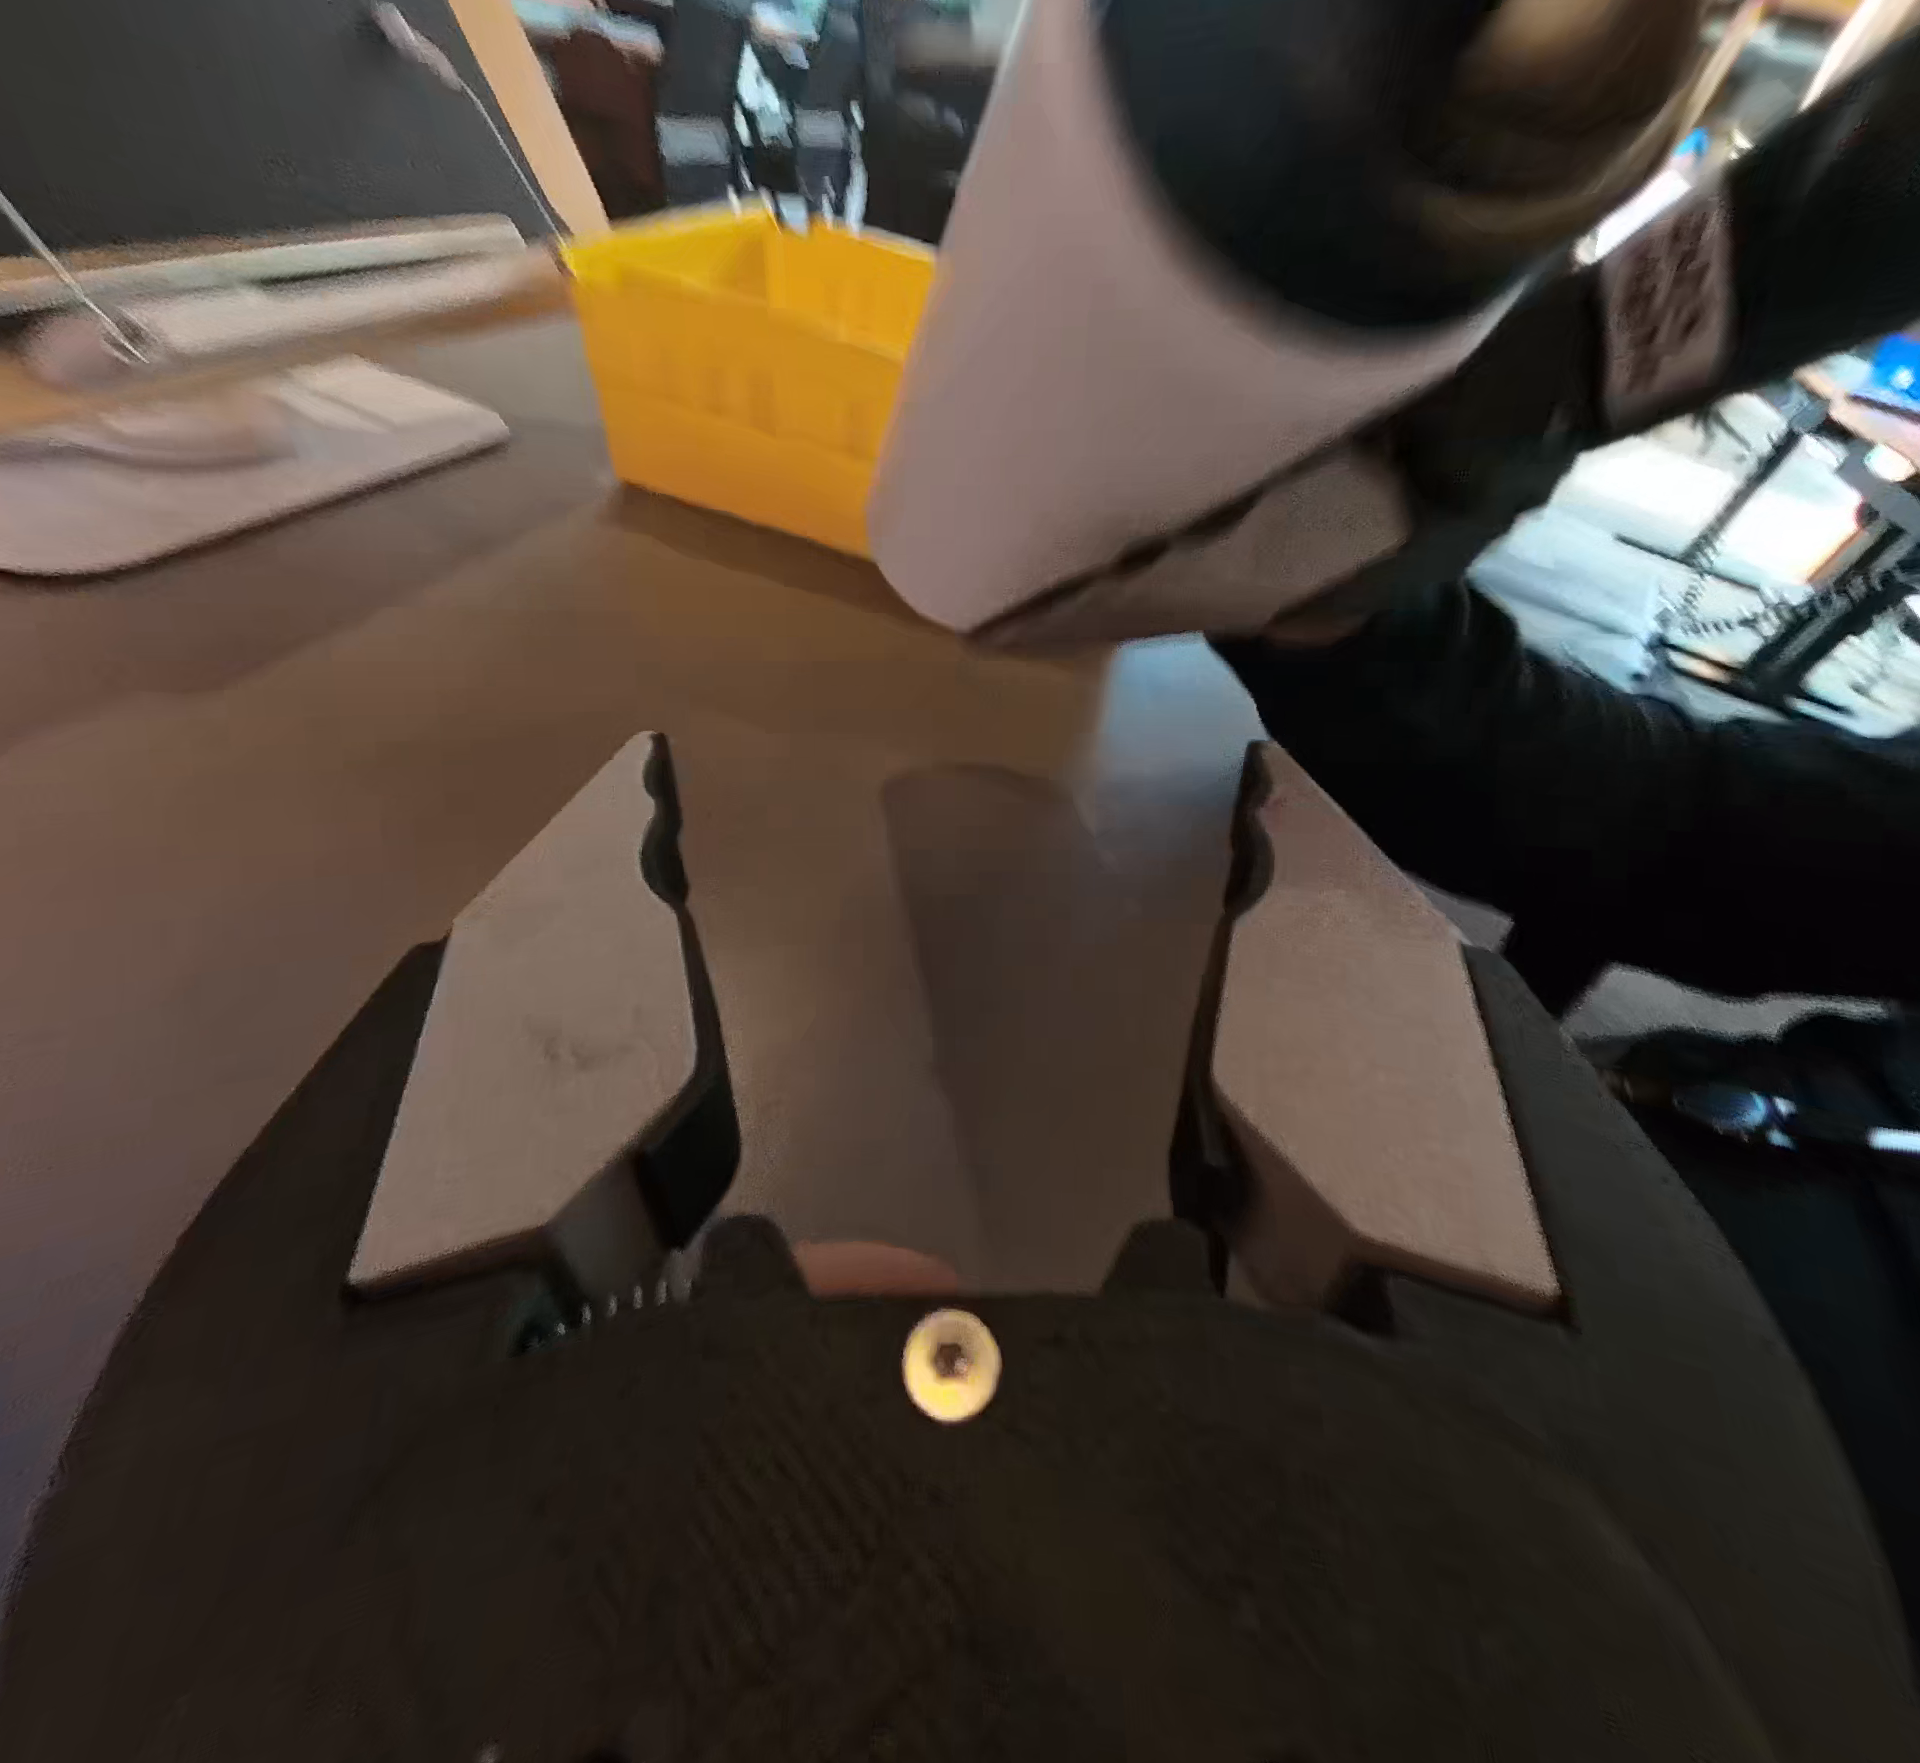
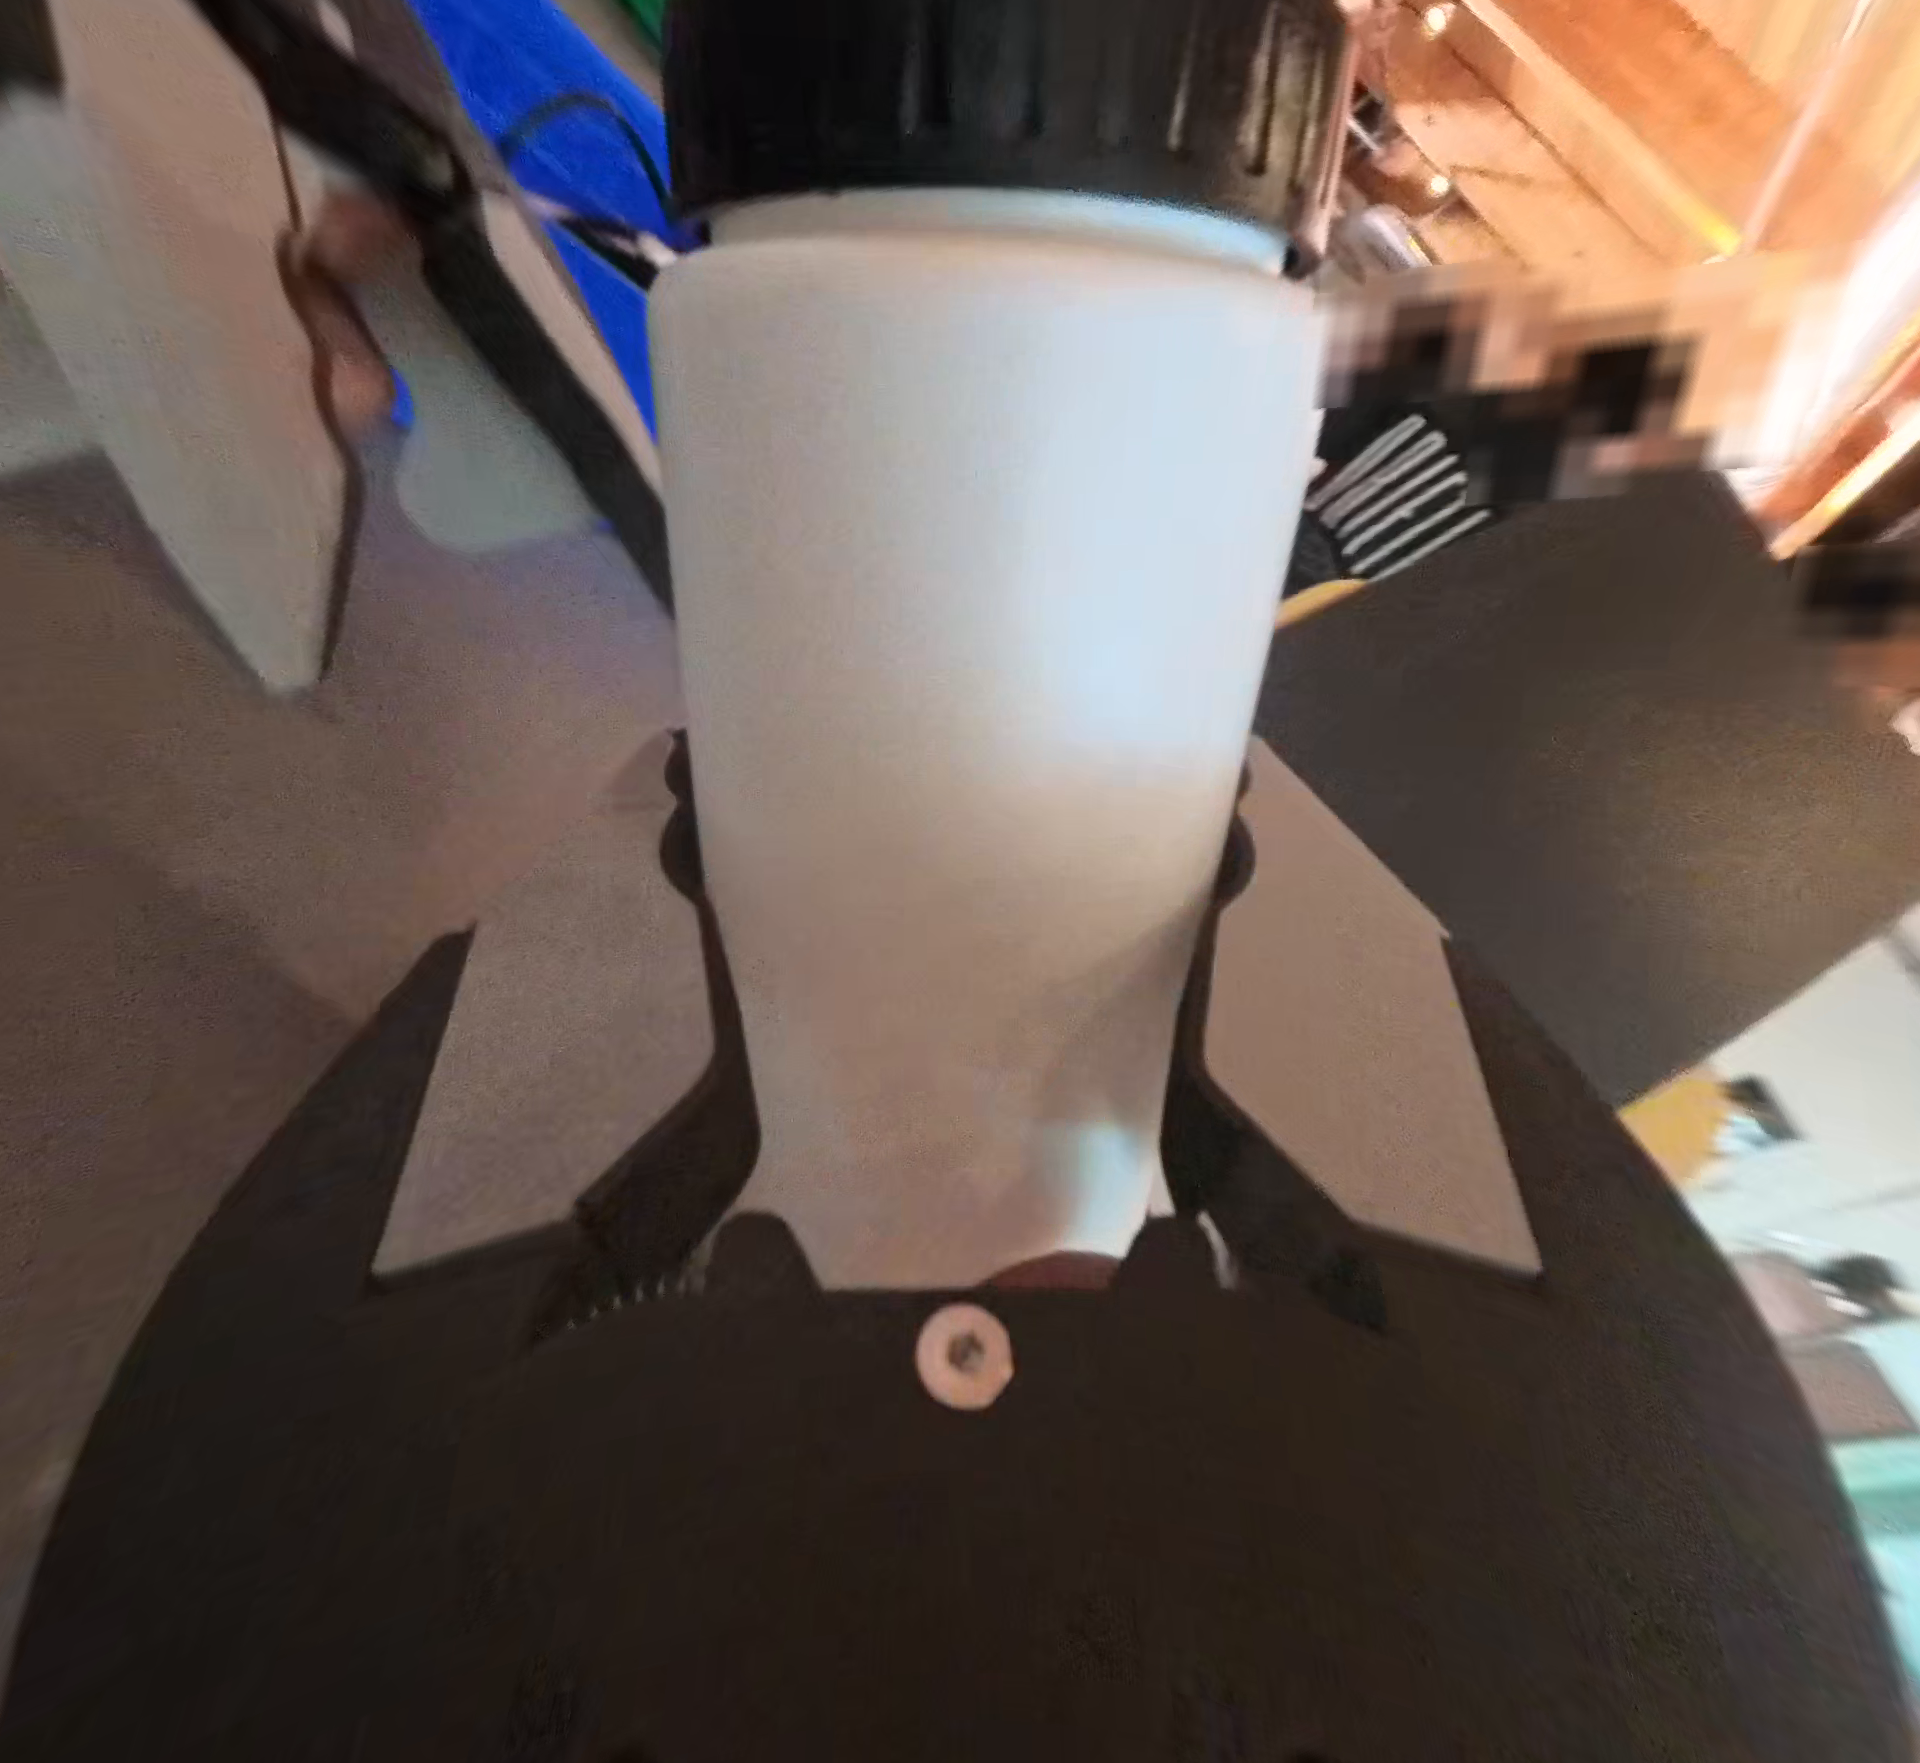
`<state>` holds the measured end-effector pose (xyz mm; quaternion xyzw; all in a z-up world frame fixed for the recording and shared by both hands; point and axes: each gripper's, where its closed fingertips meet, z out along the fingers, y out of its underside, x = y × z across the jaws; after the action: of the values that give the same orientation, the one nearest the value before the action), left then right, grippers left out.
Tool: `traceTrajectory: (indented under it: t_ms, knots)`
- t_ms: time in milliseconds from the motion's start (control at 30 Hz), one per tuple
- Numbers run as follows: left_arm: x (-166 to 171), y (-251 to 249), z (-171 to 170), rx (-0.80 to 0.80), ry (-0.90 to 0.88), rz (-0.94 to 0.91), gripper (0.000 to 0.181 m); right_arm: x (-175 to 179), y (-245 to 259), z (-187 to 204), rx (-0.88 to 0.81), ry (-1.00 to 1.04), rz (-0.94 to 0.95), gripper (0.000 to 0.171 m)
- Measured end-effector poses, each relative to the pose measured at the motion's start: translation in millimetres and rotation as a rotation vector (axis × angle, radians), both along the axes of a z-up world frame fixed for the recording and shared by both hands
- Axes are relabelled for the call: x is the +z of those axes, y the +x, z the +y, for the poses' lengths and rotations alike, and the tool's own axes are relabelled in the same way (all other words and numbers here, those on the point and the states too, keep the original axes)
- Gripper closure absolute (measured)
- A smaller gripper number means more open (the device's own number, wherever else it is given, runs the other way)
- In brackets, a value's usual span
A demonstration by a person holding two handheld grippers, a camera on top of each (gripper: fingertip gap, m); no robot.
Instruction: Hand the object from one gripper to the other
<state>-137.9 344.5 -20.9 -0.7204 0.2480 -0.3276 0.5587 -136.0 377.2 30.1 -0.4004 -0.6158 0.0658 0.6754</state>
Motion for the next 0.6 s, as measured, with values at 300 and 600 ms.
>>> traceTrajectory:
  t_ms: [300, 600]
  knots:
    - [35, 18, -6, 0.070, 0.287, 0.046, 0.061, -44, -46, -40, 0.033, -0.100, -0.077, 0.074]
    - [58, 19, 0, 0.026, 0.197, 0.061, 0.081, -41, -34, -43, 0.256, -0.392, 0.014, 0.076]
